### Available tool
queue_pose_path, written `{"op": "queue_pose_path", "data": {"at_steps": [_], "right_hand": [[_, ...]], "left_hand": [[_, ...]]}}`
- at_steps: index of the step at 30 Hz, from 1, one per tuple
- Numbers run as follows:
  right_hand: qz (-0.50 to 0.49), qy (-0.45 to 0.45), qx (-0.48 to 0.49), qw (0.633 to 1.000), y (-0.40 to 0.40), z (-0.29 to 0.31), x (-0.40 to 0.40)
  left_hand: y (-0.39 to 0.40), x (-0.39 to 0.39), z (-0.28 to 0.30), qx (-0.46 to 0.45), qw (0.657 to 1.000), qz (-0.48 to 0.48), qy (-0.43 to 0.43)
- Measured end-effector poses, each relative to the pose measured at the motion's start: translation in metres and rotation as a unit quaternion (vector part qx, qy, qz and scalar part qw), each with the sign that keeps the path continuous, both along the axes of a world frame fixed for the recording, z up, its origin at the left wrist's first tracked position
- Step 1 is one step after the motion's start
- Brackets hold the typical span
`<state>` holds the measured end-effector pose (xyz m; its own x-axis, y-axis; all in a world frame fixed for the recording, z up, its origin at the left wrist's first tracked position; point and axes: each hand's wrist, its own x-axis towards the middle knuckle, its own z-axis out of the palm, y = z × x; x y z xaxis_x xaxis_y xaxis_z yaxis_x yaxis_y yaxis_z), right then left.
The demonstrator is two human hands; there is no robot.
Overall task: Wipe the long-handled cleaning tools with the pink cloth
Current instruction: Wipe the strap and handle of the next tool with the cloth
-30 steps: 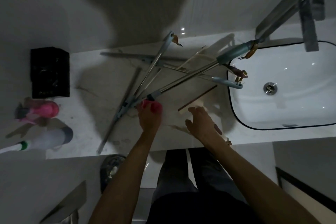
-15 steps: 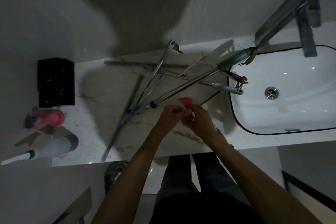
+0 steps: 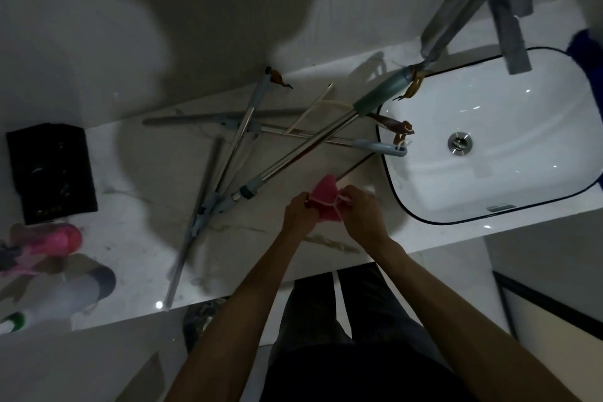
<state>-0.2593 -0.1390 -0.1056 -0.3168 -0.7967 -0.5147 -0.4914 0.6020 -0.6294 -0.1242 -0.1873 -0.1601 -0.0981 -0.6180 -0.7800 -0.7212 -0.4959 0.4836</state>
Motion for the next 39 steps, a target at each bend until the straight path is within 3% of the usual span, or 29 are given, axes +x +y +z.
{"op": "queue_pose_path", "data": {"at_steps": [5,9,13,16,21,24,26,29,33,34,37,39], "right_hand": [[-0.105,-0.033,0.061,0.992,-0.003,-0.011,-0.007],[-0.166,-0.029,0.074,0.983,-0.007,-0.011,-0.012],[-0.164,-0.105,0.041,0.98,-0.005,-0.005,-0.017],[-0.141,-0.144,0.043,0.979,-0.005,-0.006,-0.018],[-0.156,-0.051,0.084,0.983,-0.008,-0.009,-0.018],[-0.166,-0.104,0.098,0.976,-0.007,-0.007,-0.013],[-0.174,-0.164,0.096,0.966,-0.007,-0.008,-0.012],[-0.175,-0.199,0.075,0.961,-0.009,-0.002,-0.014],[-0.152,-0.179,0.048,0.971,-0.012,0.008,-0.024],[-0.141,-0.176,0.049,0.973,-0.015,0.011,-0.026],[-0.119,-0.212,0.039,0.969,-0.021,0.017,-0.026],[-0.132,-0.243,0.033,0.96,-0.025,0.021,-0.026]], "left_hand": [[-0.001,-0.005,0.004,-0.025,0.999,0.019,0.006],[0.004,-0.01,0.012,-0.151,0.988,0.022,0.04],[0.008,-0.019,0.019,-0.253,0.966,0.003,0.047],[0.007,-0.025,0.026,-0.276,0.96,-0.021,0.044],[-0.001,-0.026,0.027,-0.16,0.986,0.013,0.044],[-0.008,-0.028,0.026,-0.085,0.995,0.019,0.045],[-0.01,-0.03,0.029,-0.02,0.994,0.061,0.091],[-0.012,-0.031,0.039,0.048,0.972,0.129,0.191],[-0.021,-0.025,0.051,0.175,0.9,0.296,0.268],[-0.024,-0.025,0.053,0.181,0.902,0.294,0.257],[-0.025,-0.032,0.06,0.135,0.96,0.167,0.181],[-0.026,-0.036,0.064,0.097,0.974,0.126,0.161]]}}
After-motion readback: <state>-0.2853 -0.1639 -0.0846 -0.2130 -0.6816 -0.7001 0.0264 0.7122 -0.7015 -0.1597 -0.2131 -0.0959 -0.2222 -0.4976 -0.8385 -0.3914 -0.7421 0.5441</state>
